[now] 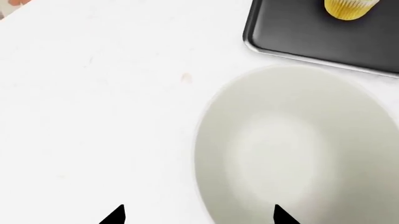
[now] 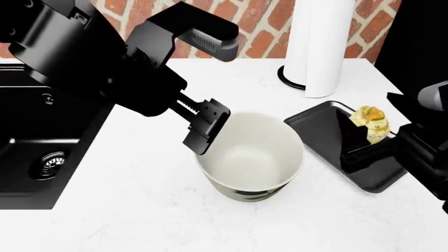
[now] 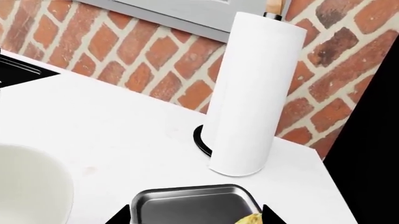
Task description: Move the fresh-baked cupcake off the tray onto the counter, and place the bowl used for mixing into the sink.
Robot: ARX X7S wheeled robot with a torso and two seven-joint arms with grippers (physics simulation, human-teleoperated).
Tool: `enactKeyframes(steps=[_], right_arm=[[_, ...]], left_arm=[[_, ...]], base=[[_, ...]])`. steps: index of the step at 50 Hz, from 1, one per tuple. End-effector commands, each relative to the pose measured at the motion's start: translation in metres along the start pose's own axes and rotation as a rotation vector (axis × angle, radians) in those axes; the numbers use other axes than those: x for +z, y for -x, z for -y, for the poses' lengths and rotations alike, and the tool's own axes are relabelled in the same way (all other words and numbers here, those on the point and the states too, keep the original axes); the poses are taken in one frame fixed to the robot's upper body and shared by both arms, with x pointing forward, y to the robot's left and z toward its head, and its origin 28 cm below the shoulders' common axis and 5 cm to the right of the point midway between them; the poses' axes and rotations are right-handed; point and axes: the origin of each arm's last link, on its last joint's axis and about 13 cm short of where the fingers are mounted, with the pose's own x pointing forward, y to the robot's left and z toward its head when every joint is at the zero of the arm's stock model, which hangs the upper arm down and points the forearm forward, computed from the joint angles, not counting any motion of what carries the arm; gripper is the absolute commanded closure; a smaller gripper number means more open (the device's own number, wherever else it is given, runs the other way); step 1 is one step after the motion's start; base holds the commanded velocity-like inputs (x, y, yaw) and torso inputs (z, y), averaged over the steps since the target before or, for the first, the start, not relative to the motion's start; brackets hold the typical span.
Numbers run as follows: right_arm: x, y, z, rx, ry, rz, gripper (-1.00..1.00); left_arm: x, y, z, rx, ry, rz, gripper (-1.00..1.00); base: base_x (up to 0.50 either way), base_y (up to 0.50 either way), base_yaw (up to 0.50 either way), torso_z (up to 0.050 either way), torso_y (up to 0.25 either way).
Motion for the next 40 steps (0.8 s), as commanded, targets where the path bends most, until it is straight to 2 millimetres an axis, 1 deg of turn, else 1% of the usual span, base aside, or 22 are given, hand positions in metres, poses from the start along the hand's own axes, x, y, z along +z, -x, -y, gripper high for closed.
enactKeyframes(steps=[1,12,23,27,40], right_arm=[[0.0,-0.011,0.001,-0.028,0.008,-0.015,-1.0],[-0.004,-0.02,0.001,-0.064,0.03,-0.036,-1.0],[-0.008,-0.032,0.001,-0.082,0.014,-0.053,-1.0],[-0.013,-0.04,0.001,-0.1,0.003,-0.062,-1.0],[-0.02,-0.052,0.004,-0.148,-0.022,-0.075,-1.0]], left_arm=[[-0.001,-0.002,0.0,0.003,0.0,0.0,-1.0],[-0.003,-0.002,0.0,0.009,-0.005,-0.007,-1.0],[-0.003,-0.003,0.0,0.008,-0.005,-0.005,-1.0],[-0.003,-0.004,0.0,0.009,-0.007,-0.007,-1.0],[-0.003,-0.004,0.0,0.01,-0.006,-0.005,-1.0]], base=[[0.0,0.0,0.0,0.0,0.0],[0.0,0.0,0.0,0.0,0.0],[0.0,0.0,0.0,0.0,0.0],[0.0,0.0,0.0,0.0,0.0],[0.0,0.0,0.0,0.0,0.0]])
